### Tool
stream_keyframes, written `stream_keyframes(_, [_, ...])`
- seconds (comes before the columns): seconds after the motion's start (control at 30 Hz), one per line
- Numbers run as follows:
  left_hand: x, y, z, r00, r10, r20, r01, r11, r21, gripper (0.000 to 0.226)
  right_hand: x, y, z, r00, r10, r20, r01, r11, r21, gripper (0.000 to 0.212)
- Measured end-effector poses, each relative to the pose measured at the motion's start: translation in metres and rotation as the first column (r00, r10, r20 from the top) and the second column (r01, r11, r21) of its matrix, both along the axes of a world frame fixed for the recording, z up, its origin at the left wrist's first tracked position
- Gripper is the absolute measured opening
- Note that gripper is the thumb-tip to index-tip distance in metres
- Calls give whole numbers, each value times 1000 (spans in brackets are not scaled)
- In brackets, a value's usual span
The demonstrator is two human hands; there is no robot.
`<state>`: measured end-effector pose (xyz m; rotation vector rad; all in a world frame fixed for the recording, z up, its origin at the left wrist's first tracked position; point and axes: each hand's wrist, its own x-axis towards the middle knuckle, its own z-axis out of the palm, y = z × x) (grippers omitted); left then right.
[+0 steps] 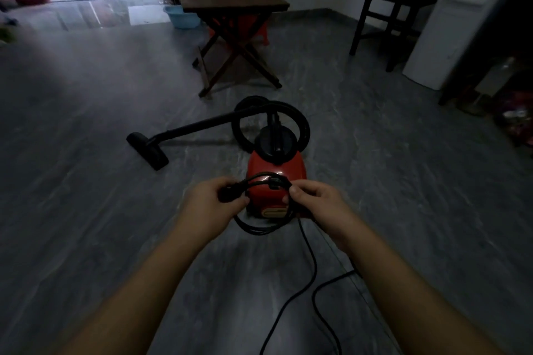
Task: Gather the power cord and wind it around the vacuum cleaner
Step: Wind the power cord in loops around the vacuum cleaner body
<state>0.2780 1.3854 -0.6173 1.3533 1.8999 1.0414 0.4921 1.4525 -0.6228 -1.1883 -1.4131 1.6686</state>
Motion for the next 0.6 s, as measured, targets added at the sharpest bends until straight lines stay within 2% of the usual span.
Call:
stream_keyframes(0.17, [0, -1, 2, 985, -152, -81, 145, 986, -84, 24, -1, 1, 0, 999, -26, -36, 25, 999, -24, 16])
stream_keyframes(0.3, [3, -5, -3, 957, -251, -149, 233, 964, -127, 31, -2, 0, 6, 994, 1, 112, -10, 997, 83, 15])
stream_keyframes(0.43, [1, -4, -7, 954, -254, -158, 240, 965, -100, 17, -3, 1, 6, 970, 55, 238, -97, 981, 171, 21])
stream_keyframes(0.6, [4, 1, -5, 949, -280, -143, 279, 960, -28, 15, 1, 5, 9, 965, 63, 253, -117, 971, 206, 23])
